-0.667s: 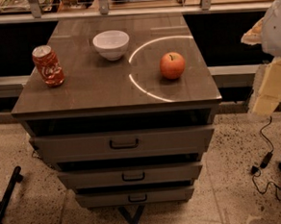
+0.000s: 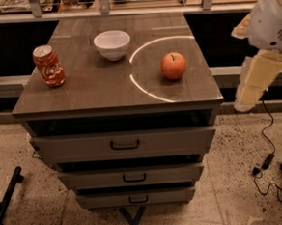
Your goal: Move apple near white bowl
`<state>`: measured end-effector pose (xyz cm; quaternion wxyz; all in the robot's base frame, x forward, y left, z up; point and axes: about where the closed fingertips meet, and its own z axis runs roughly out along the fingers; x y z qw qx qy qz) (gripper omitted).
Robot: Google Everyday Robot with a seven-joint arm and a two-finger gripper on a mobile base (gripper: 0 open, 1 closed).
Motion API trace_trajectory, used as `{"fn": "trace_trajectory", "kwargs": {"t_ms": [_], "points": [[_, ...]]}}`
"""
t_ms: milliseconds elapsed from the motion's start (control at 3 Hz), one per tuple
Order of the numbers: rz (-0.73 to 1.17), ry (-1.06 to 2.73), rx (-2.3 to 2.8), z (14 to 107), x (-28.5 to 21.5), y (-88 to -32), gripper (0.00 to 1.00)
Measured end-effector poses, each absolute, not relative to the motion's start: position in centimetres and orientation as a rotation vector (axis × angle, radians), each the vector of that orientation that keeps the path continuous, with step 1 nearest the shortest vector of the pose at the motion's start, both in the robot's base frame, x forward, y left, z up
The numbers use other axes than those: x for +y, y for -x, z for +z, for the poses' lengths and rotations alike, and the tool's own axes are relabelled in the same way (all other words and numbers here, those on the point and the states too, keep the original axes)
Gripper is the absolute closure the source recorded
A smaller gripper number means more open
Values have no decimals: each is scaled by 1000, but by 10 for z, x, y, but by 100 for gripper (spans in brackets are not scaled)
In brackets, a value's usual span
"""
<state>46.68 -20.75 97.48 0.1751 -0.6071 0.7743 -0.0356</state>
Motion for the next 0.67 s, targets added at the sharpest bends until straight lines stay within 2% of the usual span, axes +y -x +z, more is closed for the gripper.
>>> {"fn": "trace_trajectory", "kwargs": {"t_ms": [667], "points": [[-3,1586,2086,964,-177,-568,0]]}}
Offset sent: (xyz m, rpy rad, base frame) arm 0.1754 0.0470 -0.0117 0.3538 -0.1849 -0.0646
